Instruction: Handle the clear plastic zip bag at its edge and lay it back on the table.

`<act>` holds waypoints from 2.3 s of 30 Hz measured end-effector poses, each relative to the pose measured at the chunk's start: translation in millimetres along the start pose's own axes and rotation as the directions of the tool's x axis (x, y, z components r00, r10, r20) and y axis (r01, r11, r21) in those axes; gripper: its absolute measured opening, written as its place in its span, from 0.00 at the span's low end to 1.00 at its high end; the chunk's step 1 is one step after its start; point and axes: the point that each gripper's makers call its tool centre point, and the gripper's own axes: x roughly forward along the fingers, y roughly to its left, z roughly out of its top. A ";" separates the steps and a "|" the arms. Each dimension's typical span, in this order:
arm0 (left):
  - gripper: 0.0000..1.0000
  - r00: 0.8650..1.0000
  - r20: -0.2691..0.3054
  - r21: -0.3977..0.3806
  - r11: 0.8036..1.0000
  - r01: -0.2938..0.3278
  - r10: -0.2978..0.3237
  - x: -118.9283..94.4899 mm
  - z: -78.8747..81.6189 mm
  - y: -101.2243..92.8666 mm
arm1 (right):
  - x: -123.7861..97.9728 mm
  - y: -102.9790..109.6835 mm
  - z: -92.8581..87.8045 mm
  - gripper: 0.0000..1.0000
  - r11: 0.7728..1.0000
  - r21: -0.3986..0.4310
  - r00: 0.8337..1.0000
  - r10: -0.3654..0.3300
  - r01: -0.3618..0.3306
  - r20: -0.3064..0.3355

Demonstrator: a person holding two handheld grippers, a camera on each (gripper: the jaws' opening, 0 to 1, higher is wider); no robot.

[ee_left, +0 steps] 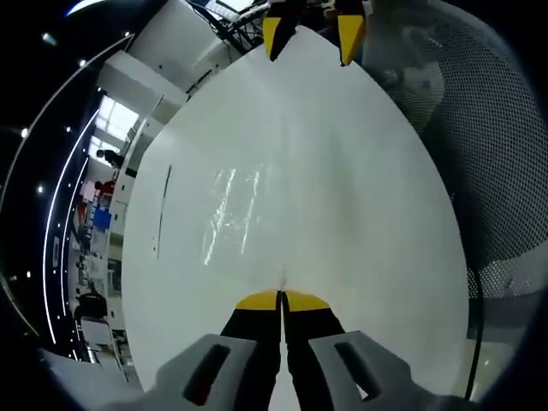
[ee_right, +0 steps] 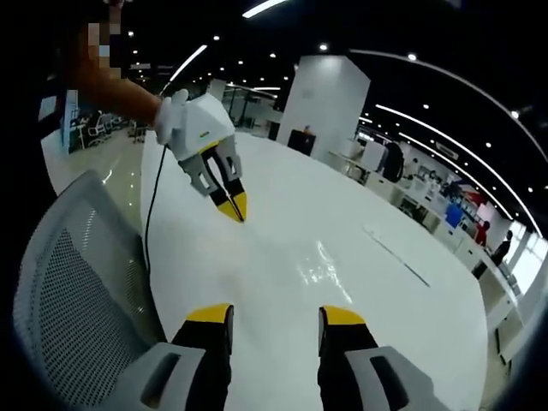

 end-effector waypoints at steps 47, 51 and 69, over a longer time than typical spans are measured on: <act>0.00 0.992 0.122 -0.054 0.998 0.033 -0.026 -33.4 65.6 -31.3 | 34.3 37.0 5.2 0.00 0.947 -0.266 0.984 0.171 -0.180 -0.058; 0.00 0.991 0.137 -0.043 0.999 0.021 -0.015 -34.3 65.5 -29.3 | 34.7 39.1 4.5 0.00 0.939 -0.285 0.981 0.184 -0.194 -0.063; 0.03 0.990 0.124 0.030 0.998 0.061 -0.064 -20.8 54.4 -31.5 | 34.7 42.1 5.9 0.00 0.911 -0.348 0.976 0.205 -0.220 -0.079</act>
